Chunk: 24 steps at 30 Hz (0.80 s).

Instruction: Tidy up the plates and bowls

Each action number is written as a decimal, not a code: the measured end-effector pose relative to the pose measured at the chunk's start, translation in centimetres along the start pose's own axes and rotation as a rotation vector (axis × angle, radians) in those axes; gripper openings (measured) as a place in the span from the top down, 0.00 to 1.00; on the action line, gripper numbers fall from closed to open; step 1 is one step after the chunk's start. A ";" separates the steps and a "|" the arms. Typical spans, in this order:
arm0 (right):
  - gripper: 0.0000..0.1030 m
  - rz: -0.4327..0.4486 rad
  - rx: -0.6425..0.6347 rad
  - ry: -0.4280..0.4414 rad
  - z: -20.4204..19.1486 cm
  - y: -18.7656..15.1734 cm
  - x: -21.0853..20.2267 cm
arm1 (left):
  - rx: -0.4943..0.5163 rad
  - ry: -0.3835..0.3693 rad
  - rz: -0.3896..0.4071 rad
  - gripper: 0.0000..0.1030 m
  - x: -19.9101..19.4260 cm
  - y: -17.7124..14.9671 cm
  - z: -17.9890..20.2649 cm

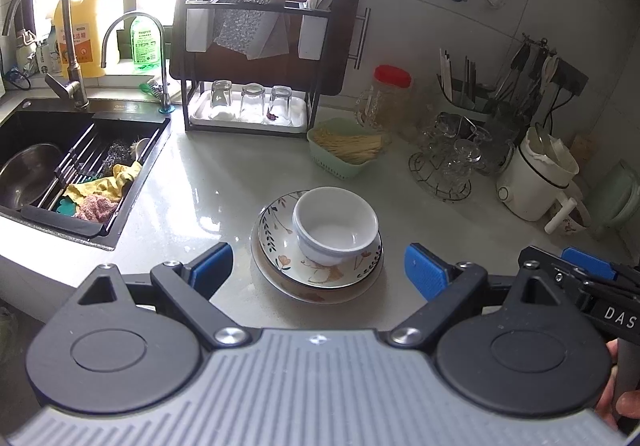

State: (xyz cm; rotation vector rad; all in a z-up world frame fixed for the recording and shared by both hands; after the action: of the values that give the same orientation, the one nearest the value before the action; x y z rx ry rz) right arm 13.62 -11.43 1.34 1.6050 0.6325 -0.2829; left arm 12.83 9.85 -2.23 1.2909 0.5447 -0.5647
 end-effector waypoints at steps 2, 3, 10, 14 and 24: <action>0.16 0.002 0.002 0.003 0.0 0.0 -0.1 | 0.004 0.003 -0.004 0.08 0.0 -0.1 0.0; 0.16 0.003 0.002 0.003 0.0 -0.1 -0.1 | 0.003 0.006 -0.007 0.08 0.1 -0.1 -0.1; 0.16 -0.006 0.000 0.001 -0.3 -0.3 -0.2 | 0.005 0.002 -0.020 0.08 0.3 -0.1 -0.6; 0.16 -0.009 0.005 -0.003 -0.7 -0.4 -0.2 | -0.006 -0.018 -0.034 0.08 0.3 -0.1 -1.0; 0.16 0.002 -0.003 -0.011 -1.6 -0.7 -0.7 | -0.001 -0.028 -0.035 0.08 -0.1 -0.2 -1.4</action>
State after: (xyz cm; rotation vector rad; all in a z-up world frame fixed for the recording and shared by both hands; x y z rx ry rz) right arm 12.41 -9.99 1.38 1.6004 0.6229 -0.2887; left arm 12.54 11.20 -2.64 1.2732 0.5450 -0.6102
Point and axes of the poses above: each gripper's, at about its wrist camera, not at the fingertips, and x roughly the way its jaws point, z to its right, y to its top, the point moved 4 cm from there along x, roughly the way its jaws point, and after that the axes turned 3 degrees about -x, right-handed, at the moved point
